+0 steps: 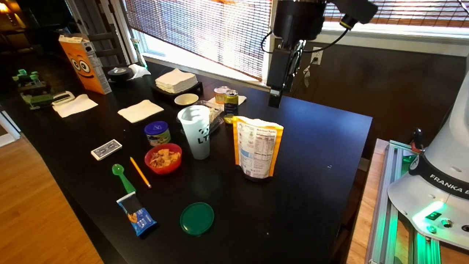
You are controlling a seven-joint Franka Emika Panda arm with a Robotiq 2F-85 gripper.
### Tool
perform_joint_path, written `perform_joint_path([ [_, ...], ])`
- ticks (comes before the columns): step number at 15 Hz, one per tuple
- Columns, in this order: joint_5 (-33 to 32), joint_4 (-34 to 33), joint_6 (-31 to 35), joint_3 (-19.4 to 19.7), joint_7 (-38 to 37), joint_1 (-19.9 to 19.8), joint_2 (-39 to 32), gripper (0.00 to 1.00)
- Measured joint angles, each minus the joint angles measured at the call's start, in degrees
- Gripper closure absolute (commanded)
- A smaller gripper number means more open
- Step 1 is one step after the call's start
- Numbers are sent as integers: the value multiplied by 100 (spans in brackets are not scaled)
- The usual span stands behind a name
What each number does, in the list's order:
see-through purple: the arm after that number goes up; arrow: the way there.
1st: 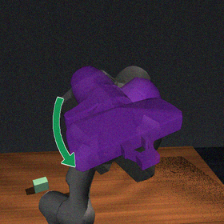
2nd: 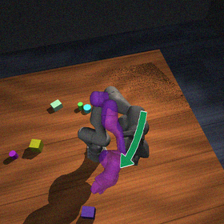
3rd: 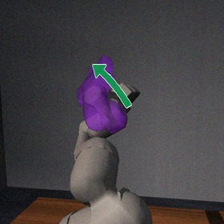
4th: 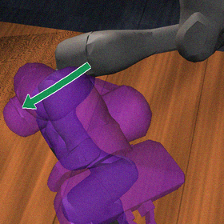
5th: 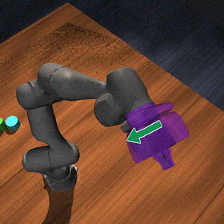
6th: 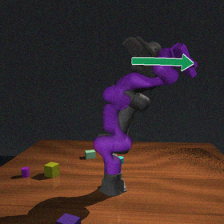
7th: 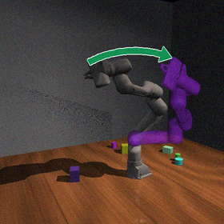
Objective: Pour the contents out of the white packet
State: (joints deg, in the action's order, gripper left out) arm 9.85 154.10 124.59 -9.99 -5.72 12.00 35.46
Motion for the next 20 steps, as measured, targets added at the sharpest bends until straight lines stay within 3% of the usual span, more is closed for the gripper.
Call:
perform_joint_path([
  [6, -321, 457, 639, -344, -77, 41, 22, 0],
  [10, -615, 462, 1704, -318, 19, -11, -190, 0],
  [14, -611, 466, 2558, 111, 511, -17, -761, 0],
  [17, -521, 461, 2736, 610, 1095, 45, -1189, 0],
  [20, -498, 450, 2784, 787, 1330, 67, -1350, 0],
])
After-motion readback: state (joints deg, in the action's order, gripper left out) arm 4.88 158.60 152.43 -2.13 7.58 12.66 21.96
